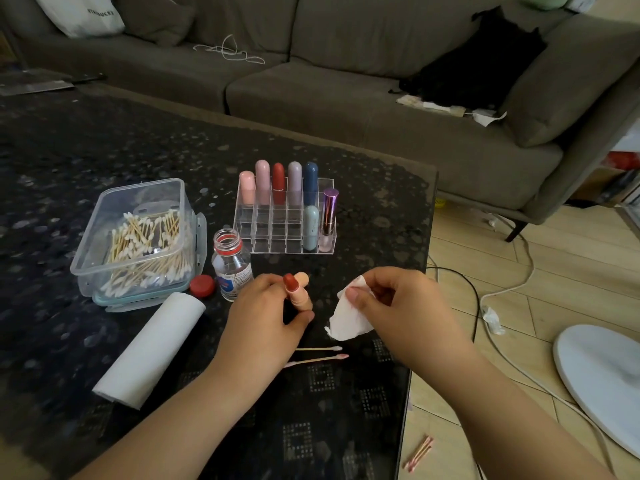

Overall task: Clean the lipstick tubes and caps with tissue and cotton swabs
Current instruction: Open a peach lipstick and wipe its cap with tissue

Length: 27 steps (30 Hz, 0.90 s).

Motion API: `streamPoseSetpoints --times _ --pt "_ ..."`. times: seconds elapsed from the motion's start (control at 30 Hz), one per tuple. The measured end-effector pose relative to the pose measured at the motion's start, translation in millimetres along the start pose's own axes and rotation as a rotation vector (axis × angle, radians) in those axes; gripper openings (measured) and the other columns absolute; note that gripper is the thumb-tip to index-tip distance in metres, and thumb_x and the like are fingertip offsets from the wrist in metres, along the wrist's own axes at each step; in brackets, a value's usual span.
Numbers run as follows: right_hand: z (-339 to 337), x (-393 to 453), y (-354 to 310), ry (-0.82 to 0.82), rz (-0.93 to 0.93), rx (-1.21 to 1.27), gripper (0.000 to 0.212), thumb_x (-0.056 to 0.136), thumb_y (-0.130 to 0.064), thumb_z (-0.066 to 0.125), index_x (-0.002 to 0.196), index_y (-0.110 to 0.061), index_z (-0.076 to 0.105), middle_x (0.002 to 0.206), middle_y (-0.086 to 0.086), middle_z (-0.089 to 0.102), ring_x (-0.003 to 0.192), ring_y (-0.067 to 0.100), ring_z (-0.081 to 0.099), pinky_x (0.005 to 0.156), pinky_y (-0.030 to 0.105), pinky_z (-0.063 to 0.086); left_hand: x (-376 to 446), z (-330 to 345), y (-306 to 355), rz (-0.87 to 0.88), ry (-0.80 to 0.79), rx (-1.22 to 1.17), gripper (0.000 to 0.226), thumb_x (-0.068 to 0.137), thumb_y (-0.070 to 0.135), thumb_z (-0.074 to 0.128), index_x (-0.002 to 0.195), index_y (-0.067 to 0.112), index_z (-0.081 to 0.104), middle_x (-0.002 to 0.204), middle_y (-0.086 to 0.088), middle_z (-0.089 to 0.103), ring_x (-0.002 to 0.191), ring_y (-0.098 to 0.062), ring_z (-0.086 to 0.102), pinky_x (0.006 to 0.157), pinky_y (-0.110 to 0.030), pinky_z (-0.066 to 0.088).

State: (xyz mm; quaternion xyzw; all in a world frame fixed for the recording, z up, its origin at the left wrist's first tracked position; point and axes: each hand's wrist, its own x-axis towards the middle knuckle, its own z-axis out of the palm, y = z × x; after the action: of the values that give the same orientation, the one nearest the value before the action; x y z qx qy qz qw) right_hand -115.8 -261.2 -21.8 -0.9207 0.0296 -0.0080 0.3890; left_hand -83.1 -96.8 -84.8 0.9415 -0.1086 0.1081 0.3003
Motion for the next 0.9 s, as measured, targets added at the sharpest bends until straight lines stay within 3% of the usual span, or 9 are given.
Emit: streamPoseSetpoints --times 0.27,0.7,0.9 --pt "4 0 -2 0.003 -0.006 0.002 0.009 0.092 -0.032 0.059 0.084 -0.036 0.057 0.071 -0.015 0.054 0.064 -0.001 0.049 0.048 0.005 0.035 2 -2 0 -0.006 -0.009 -0.004 0.022 0.082 0.032 0.068 0.101 0.022 0.066 0.099 0.013 0.044 0.096 -0.004 0.044 0.080 -0.015 0.029" --pt "3 2 1 0.009 -0.030 0.010 0.010 0.091 -0.031 0.059 0.083 -0.036 0.058 0.077 -0.014 0.059 0.072 0.001 0.055 0.057 0.009 0.040 12 8 6 -0.038 -0.042 -0.016 0.028 0.081 0.034 0.070 0.104 0.018 0.066 0.104 0.011 0.040 0.101 -0.007 0.044 0.081 -0.016 0.031" --pt "1 1 0 0.001 -0.031 0.027 0.014 0.091 -0.030 0.059 0.081 -0.038 0.055 0.077 -0.018 0.057 0.073 -0.002 0.055 0.058 0.007 0.040 9 6 6 -0.032 -0.057 -0.014 0.031 0.080 0.036 0.070 0.106 0.020 0.066 0.115 0.007 0.047 0.106 -0.007 0.045 0.085 -0.017 0.032"
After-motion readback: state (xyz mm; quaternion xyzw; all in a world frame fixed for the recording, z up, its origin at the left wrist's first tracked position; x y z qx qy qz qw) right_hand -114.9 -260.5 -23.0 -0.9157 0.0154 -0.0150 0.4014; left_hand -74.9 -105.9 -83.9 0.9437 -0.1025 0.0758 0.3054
